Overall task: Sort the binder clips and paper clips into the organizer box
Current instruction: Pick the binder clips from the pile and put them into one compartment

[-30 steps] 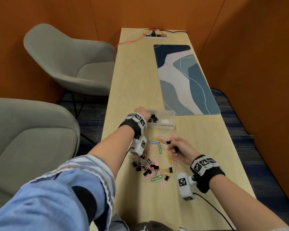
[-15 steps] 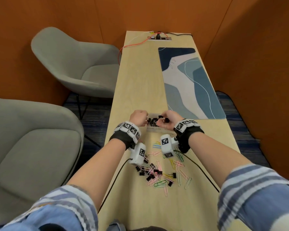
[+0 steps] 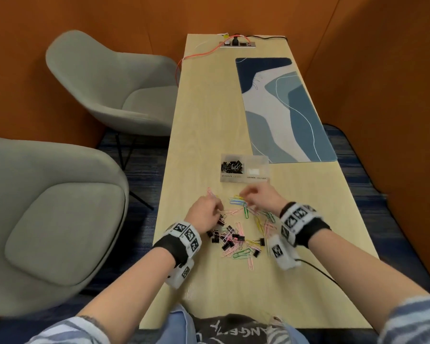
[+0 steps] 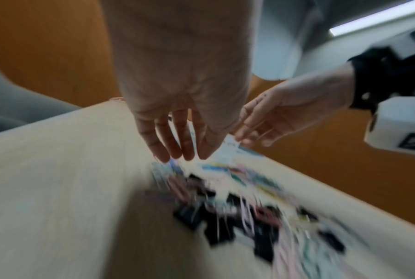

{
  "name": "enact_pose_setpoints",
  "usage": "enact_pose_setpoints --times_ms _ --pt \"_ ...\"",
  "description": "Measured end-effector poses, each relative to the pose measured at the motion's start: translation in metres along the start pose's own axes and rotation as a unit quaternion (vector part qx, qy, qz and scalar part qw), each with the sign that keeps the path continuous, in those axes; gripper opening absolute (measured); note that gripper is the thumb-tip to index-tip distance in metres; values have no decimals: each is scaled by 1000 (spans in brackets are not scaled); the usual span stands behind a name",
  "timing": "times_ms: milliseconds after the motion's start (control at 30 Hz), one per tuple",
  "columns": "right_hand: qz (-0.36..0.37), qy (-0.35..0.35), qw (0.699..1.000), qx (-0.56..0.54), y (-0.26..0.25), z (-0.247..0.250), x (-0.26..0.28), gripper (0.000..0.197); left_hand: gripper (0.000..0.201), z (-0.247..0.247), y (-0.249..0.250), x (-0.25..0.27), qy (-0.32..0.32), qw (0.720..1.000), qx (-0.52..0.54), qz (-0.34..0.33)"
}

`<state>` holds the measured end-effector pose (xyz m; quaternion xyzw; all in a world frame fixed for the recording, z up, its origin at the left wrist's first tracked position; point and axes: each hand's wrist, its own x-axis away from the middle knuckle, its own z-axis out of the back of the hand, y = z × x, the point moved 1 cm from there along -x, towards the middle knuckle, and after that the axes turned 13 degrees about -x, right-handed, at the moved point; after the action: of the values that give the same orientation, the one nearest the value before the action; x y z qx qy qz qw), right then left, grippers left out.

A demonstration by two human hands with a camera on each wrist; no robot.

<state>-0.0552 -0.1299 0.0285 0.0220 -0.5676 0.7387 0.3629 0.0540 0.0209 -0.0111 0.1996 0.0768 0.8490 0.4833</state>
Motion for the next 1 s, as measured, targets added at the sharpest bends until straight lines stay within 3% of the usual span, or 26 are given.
enact_pose_setpoints --times_ms 100,200,367,533,700,833,900,1000 --pt "6 -12 982 187 36 -4 31 27 33 -12 9 6 -8 993 -92 -69" --pt "-1 -48 959 278 63 -12 55 25 35 -18 15 9 -11 985 -137 -103" --pt "56 -3 949 310 87 -27 62 25 34 -23 20 11 -8 982 -153 -114" --pt "61 15 946 317 90 -30 56 24 33 -28 22 17 -4 984 -142 -110" --pt "26 79 981 173 88 -19 49 13 28 -33 23 16 6 981 -148 -123" --pt "-13 163 986 16 82 -12 45 8 34 -34 25 15 7 975 -166 -151" --pt "-45 162 984 -67 81 -12 43 9 38 -34 27 15 9 970 -174 -168" --pt "-91 92 975 -182 77 -16 41 21 34 -35 31 15 -2 965 -196 -176"
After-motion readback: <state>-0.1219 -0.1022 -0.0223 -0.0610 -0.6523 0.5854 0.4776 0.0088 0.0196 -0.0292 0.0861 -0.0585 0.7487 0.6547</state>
